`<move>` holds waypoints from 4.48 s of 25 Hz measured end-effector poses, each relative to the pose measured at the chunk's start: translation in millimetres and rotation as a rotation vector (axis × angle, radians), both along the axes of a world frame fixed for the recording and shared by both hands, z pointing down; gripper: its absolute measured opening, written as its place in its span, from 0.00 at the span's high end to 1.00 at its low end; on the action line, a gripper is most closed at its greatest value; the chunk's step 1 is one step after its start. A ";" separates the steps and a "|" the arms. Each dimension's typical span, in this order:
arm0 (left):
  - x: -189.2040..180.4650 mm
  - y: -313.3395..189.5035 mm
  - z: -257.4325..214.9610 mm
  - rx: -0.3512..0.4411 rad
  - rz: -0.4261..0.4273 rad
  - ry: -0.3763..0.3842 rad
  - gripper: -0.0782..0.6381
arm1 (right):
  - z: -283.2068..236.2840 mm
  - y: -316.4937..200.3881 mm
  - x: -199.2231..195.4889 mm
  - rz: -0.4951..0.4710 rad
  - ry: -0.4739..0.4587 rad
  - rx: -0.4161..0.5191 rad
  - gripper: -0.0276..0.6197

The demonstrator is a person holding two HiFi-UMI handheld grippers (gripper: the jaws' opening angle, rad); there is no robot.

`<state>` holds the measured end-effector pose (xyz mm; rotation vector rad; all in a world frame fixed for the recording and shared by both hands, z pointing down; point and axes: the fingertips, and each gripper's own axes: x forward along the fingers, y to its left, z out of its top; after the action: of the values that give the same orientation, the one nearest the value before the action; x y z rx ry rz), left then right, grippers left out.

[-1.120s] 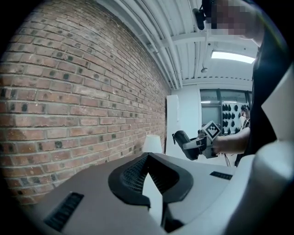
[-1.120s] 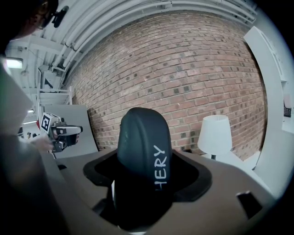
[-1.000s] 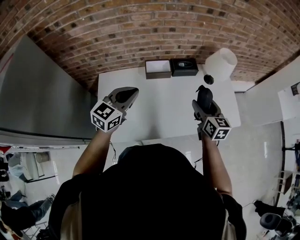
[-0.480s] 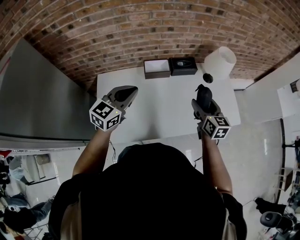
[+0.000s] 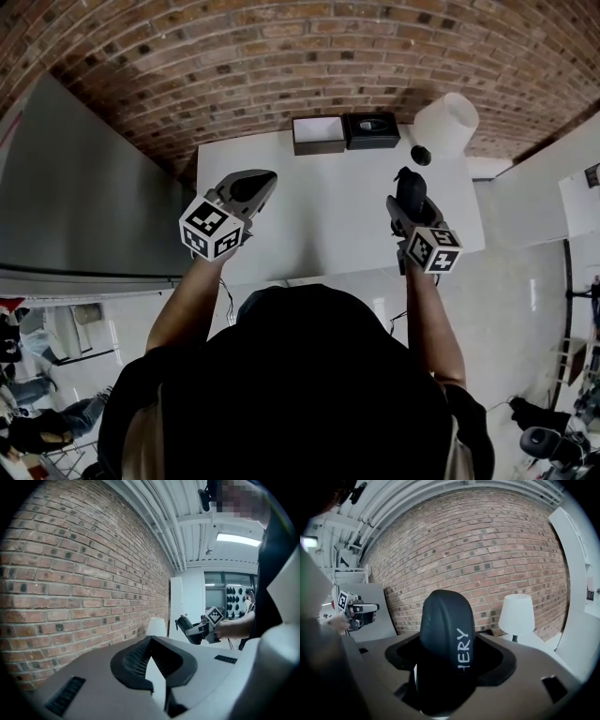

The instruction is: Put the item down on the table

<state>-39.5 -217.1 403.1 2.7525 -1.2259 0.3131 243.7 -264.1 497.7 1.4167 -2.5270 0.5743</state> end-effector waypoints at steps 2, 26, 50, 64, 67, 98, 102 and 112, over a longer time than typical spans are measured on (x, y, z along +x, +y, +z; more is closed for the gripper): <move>-1.9 -0.4 1.1 -0.005 -0.004 -0.002 0.87 | 6.7 -2.3 0.5 0.003 0.001 -0.014 0.42; -13.0 -6.8 28.5 -0.069 -0.052 -0.027 0.87 | 105.2 -30.5 -10.8 -0.034 0.020 -0.182 0.42; -31.2 -22.4 60.3 -0.157 -0.086 -0.049 0.87 | 214.5 -50.0 -16.0 -0.029 0.118 -0.341 0.42; -37.6 -25.4 76.1 -0.201 -0.090 -0.057 0.87 | 287.1 -44.9 -21.9 -0.028 0.075 -0.494 0.42; -38.1 -25.0 81.1 -0.213 -0.089 -0.055 0.87 | 301.3 -43.1 -22.3 -0.016 0.070 -0.526 0.42; -62.0 -42.5 115.5 -0.288 -0.104 -0.044 0.87 | 376.5 -60.2 -21.2 0.016 0.191 -0.595 0.42; -61.5 -45.3 119.3 -0.296 -0.099 -0.038 0.87 | 379.5 -64.7 -22.0 0.020 0.203 -0.592 0.42; -65.0 -43.3 125.5 -0.308 -0.094 -0.027 0.87 | 385.4 -66.2 -26.0 0.024 0.247 -0.585 0.42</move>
<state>-104.5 -260.4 528.6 2.4302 -1.1955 0.4856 217.7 -330.3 883.2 1.2047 -1.9281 0.9745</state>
